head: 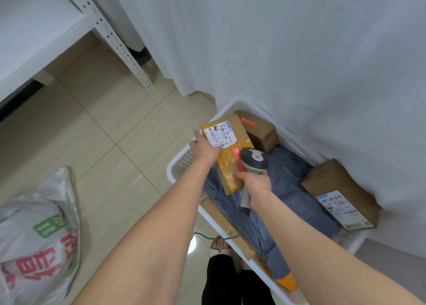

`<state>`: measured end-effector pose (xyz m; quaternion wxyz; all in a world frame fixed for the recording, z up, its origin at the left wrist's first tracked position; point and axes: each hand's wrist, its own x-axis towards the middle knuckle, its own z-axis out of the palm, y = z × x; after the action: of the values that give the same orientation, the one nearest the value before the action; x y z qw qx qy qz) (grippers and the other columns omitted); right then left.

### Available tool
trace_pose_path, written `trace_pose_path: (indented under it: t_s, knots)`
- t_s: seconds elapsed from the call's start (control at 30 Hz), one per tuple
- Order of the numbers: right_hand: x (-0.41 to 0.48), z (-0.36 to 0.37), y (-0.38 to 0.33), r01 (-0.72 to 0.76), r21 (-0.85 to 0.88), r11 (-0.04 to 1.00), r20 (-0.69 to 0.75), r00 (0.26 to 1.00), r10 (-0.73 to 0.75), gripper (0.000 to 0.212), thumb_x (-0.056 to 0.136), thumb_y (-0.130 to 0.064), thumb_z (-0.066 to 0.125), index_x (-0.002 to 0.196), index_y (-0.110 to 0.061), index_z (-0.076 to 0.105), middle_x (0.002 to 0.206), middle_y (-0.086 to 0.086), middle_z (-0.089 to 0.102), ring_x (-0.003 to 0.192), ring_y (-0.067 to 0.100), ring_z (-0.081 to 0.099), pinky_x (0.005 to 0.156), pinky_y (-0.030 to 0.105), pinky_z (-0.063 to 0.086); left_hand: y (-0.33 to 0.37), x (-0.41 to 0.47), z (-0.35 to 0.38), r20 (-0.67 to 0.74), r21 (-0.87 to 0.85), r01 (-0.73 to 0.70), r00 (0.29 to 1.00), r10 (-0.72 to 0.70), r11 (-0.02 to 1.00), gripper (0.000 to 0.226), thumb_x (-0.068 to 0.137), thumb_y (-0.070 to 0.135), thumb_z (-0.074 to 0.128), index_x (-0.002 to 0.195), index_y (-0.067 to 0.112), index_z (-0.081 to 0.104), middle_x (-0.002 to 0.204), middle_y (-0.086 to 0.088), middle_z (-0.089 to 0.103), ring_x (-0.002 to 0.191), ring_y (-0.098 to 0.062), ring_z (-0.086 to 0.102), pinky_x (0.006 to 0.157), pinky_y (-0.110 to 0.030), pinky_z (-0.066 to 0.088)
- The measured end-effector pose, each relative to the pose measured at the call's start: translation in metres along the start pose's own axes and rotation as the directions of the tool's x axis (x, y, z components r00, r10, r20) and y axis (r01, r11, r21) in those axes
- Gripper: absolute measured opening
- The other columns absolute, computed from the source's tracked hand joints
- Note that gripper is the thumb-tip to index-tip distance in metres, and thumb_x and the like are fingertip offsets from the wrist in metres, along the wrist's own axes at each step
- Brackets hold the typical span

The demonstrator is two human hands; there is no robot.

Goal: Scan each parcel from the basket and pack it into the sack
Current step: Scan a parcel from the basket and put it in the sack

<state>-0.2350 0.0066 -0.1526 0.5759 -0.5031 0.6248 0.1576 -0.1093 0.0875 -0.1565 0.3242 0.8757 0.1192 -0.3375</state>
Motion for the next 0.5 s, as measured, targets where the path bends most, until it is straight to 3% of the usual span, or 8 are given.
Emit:
trace_pose_path:
  t_s: [0.13, 0.2, 0.27, 0.37, 0.43, 0.5]
  knots:
    - [0.009, -0.002, -0.002, 0.003, -0.004, 1.0, -0.082, 0.997, -0.004, 0.064, 0.08, -0.027, 0.072, 0.136, -0.015, 0.043, 0.132, 0.017, 0.042, 0.109, 0.027, 0.044, 0.085, 0.035, 0.04, 0.025, 0.032, -0.017, 0.013, 0.27, -0.212, 0.976, 0.217, 0.939, 0.095, 0.083, 0.015, 0.066, 0.153, 0.022, 0.002, 0.158, -0.005, 0.01, 0.13, -0.027, 0.044, 0.096, -0.034, 0.042]
    - [0.017, -0.004, -0.001, 0.025, 0.02, 0.999, -0.107, 0.994, -0.023, 0.06, 0.081, -0.028, 0.07, 0.134, -0.016, 0.046, 0.13, 0.016, 0.045, 0.123, 0.03, 0.041, 0.091, 0.038, 0.04, 0.033, 0.043, -0.017, 0.104, 0.315, -0.247, 0.969, 0.226, 0.916, 0.087, 0.085, 0.019, 0.062, 0.153, 0.022, 0.007, 0.157, -0.005, 0.016, 0.131, -0.028, 0.043, 0.101, -0.038, 0.043]
    - [0.022, -0.008, 0.0, 0.057, 0.065, 0.996, -0.119, 0.992, -0.049, 0.05, 0.08, -0.026, 0.071, 0.126, -0.018, 0.052, 0.124, 0.012, 0.054, 0.12, 0.029, 0.048, 0.095, 0.038, 0.043, 0.037, 0.047, -0.013, 0.163, 0.35, -0.244, 0.967, 0.198, 0.905, 0.074, 0.086, 0.027, 0.059, 0.15, 0.021, 0.023, 0.148, -0.009, 0.034, 0.123, -0.029, 0.05, 0.098, -0.041, 0.046]
    - [0.019, -0.018, -0.002, 0.105, 0.134, 0.985, -0.19, 0.979, -0.079, 0.035, 0.08, -0.025, 0.072, 0.109, -0.027, 0.054, 0.116, 0.006, 0.061, 0.092, 0.023, 0.052, 0.08, 0.032, 0.04, 0.031, 0.039, -0.017, 0.055, 0.383, -0.125, 0.992, 0.112, 0.915, 0.059, 0.084, 0.054, 0.051, 0.13, 0.018, 0.048, 0.126, -0.008, 0.055, 0.103, -0.032, 0.062, 0.091, -0.04, 0.051]
    - [0.012, -0.025, -0.01, 0.16, 0.135, 0.978, -0.234, 0.964, -0.126, 0.034, 0.08, -0.026, 0.072, 0.109, -0.03, 0.056, 0.115, 0.004, 0.063, 0.091, 0.021, 0.053, 0.081, 0.033, 0.041, 0.023, 0.028, -0.03, 0.005, 0.399, 0.011, 1.0, -0.014, 0.917, 0.073, 0.081, 0.073, 0.039, 0.121, 0.013, 0.053, 0.115, -0.009, 0.061, 0.096, -0.033, 0.064, 0.087, -0.04, 0.053]
    - [0.005, -0.032, -0.022, 0.21, 0.071, 0.975, -0.252, 0.95, -0.186, 0.039, 0.081, -0.027, 0.07, 0.118, -0.028, 0.059, 0.119, 0.003, 0.063, 0.102, 0.026, 0.057, 0.086, 0.036, 0.043, 0.014, 0.017, -0.042, 0.084, 0.33, 0.107, 0.986, -0.142, 0.938, 0.082, 0.08, 0.08, 0.029, 0.108, 0.01, 0.06, 0.1, -0.011, 0.067, 0.082, -0.032, 0.067, 0.078, -0.04, 0.057]
